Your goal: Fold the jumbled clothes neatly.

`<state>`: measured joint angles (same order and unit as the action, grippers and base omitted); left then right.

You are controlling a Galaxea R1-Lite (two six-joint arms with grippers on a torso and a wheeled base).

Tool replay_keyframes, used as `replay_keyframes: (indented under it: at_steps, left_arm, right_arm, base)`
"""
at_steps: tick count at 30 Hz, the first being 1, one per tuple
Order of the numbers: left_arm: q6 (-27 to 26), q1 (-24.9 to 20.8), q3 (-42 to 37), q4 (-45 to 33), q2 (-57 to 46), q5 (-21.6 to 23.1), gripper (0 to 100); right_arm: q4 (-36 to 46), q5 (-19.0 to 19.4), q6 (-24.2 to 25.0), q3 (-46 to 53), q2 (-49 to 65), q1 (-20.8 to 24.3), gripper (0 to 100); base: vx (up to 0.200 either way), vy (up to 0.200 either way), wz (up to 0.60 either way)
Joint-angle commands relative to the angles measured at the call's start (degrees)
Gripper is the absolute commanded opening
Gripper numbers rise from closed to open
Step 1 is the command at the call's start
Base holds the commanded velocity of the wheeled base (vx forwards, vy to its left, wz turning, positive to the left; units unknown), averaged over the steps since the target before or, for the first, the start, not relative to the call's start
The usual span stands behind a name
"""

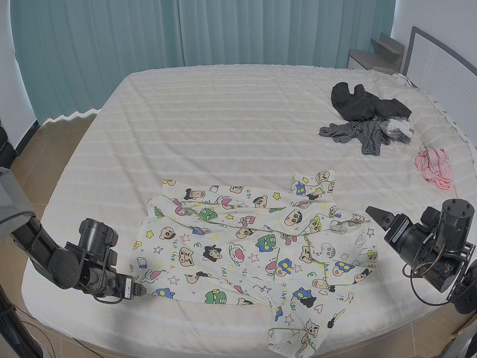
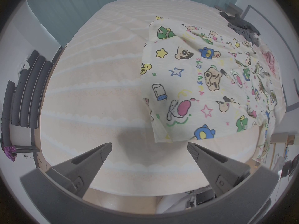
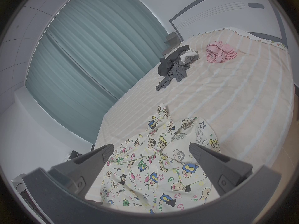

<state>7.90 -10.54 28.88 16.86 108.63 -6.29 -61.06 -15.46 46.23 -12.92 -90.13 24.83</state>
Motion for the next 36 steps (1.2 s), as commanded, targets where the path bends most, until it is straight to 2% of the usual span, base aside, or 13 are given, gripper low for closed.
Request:
replay_keyframes:
  at_steps: [1,7,13,18,23,31,36]
  left_arm:
    - [0.01,-0.18,0.04,2.3,5.72,-1.62,100]
    - [0.01,0.09,-0.75,9.33,9.76,-4.61,100]
    - [-0.17,0.96,-2.42,9.68,9.32,-7.51,100]
    - [-0.96,3.69,-1.9,9.6,8.0,-10.67,100]
    - [-5.88,7.12,-1.02,9.6,6.95,-13.66,100]
    - [-8.78,11.42,-0.84,6.78,2.02,-13.84,100]
    - [-8.16,10.72,-0.4,3.0,-4.04,-11.82,100]
  right_arm:
    - [-0.02,-0.01,0.0,0.0,0.04,0.04,100]
    - [-0.02,-0.01,-0.08,0.27,0.04,0.04,100]
    - [-0.02,-0.01,-0.08,0.27,0.13,0.04,100]
    - [-0.02,-0.1,-0.08,0.27,0.13,0.13,100]
    - [-0.02,-0.1,-0.17,0.27,0.21,0.39,100]
    - [-0.02,-0.1,-0.17,0.35,0.92,0.48,100]
    - [-0.02,-0.01,-0.17,0.35,0.83,0.48,100]
  base:
    - [0.0,0.0,0.0]
    - [0.0,0.0,0.0]
    - [0.0,0.0,0.0]
    - [0.0,0.0,0.0]
    - [0.0,0.0,0.0]
    - [0.0,0.0,0.0]
    - [0.0,0.0,0.0]
